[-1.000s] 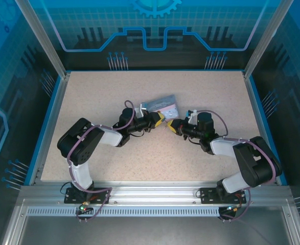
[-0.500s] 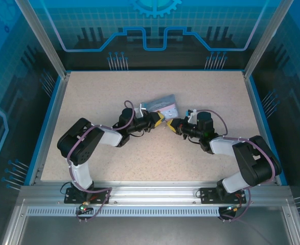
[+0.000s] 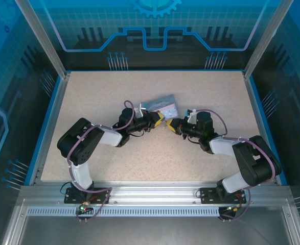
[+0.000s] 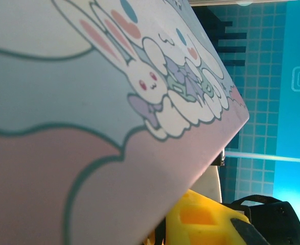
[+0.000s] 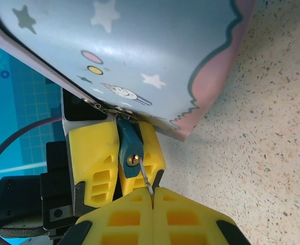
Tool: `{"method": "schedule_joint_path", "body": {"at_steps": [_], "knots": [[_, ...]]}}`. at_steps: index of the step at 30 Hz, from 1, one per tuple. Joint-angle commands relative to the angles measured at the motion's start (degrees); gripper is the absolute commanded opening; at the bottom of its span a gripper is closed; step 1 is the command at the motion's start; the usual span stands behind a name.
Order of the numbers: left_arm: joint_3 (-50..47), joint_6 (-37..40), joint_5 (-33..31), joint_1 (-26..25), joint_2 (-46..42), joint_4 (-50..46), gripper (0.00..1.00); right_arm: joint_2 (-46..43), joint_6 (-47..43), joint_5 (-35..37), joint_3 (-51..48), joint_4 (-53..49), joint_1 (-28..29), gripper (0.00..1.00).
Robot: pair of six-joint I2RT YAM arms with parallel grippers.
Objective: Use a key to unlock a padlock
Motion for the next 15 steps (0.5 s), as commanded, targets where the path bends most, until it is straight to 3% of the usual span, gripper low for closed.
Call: {"method": "schedule_joint_path", "body": {"at_steps": [1, 15], "knots": [[-0.3, 0.0, -0.5, 0.1, -2.1, 3.7, 0.0, -0.4, 0.2, 0.2, 1.9, 0.0, 1.1, 0.0], [-0.3, 0.0, -0.9, -0.5, -2.8, 3.3, 0.0, 0.2, -0.4, 1.3, 2.6, -0.7, 1.1, 0.0]]}}
